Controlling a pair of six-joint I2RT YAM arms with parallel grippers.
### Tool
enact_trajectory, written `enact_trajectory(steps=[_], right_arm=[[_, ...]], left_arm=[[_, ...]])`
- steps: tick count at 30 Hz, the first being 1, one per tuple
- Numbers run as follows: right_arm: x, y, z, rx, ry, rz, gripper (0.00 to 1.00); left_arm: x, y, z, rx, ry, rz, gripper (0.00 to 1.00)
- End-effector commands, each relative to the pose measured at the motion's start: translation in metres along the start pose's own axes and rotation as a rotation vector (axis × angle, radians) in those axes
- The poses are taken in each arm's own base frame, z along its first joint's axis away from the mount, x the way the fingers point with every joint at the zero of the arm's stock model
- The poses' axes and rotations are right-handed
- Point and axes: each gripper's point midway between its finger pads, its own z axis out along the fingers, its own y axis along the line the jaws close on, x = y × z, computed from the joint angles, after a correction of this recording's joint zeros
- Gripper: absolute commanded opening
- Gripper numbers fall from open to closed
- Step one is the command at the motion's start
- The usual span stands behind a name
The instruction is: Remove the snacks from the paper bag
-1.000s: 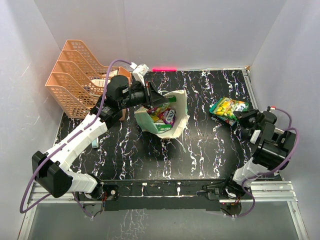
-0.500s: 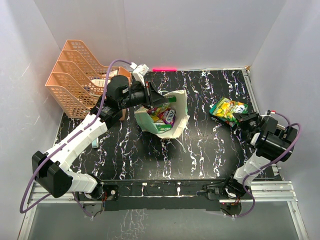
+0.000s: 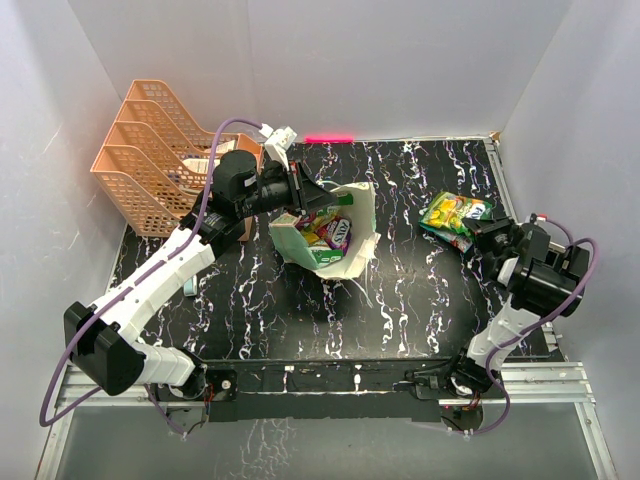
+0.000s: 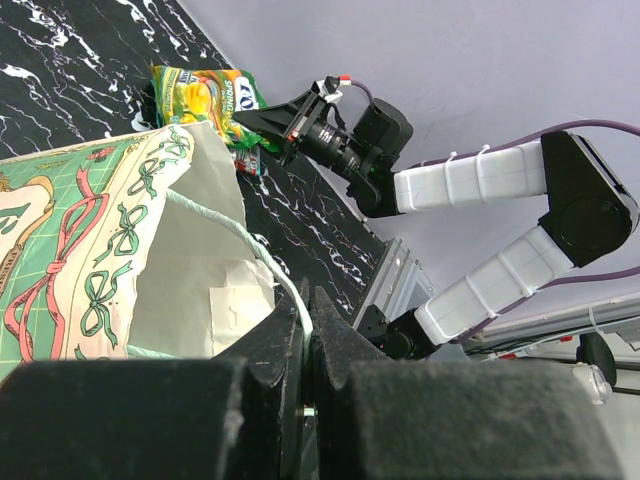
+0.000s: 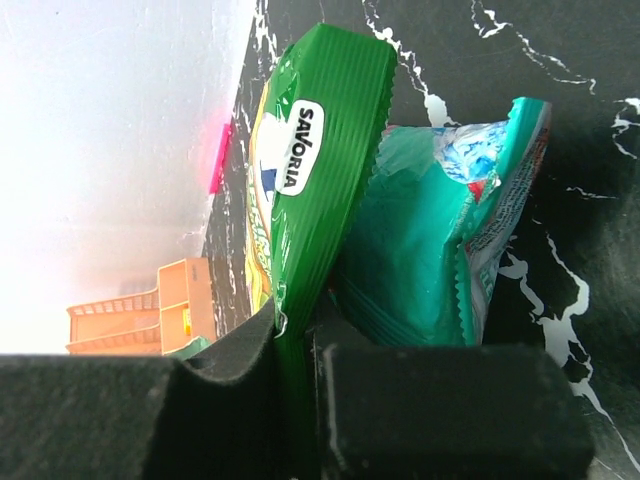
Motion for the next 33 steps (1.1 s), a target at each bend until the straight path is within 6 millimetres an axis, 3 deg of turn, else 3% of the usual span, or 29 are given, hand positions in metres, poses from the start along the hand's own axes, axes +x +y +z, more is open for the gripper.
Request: enact_trajectory(steps=[1, 7, 15, 18, 21, 24, 29, 33], right_arm=[[-0.027, 0.018, 0.002, -0.002, -0.114, -0.05, 0.07], [-0.018, 0.003, -0.006, 0.047, -0.12, -0.074, 0.08], [-0.018, 0.004, -0.02, 0.076, -0.106, -0.122, 0.36], [-0.022, -0.015, -0.045, 0.207, -0.098, -0.131, 0.55], [-0.028, -0.033, -0.078, 0.308, -0.098, -0.16, 0.56], [-0.019, -0.039, -0.102, 0.376, -0.037, -0.243, 0.56], [0.02, 0.022, -0.117, 0.186, 0.062, -0.34, 0.6], [0.074, 0.069, -0.109, 0.081, 0.212, -0.449, 0.62]], left_arm=[[-0.01, -0.021, -0.007, 0.056, -0.023, 0.03, 0.0], [-0.009, -0.019, -0.007, 0.051, -0.022, 0.034, 0.0], [-0.008, -0.02, -0.007, 0.053, -0.021, 0.033, 0.0], [-0.008, -0.02, -0.007, 0.054, -0.02, 0.033, 0.0], [-0.008, -0.02, -0.008, 0.056, -0.02, 0.034, 0.0], [-0.007, -0.019, -0.006, 0.056, -0.017, 0.033, 0.0], [-0.006, -0.017, -0.004, 0.057, -0.012, 0.033, 0.0], [-0.005, -0.018, -0.004, 0.061, -0.003, 0.038, 0.0]])
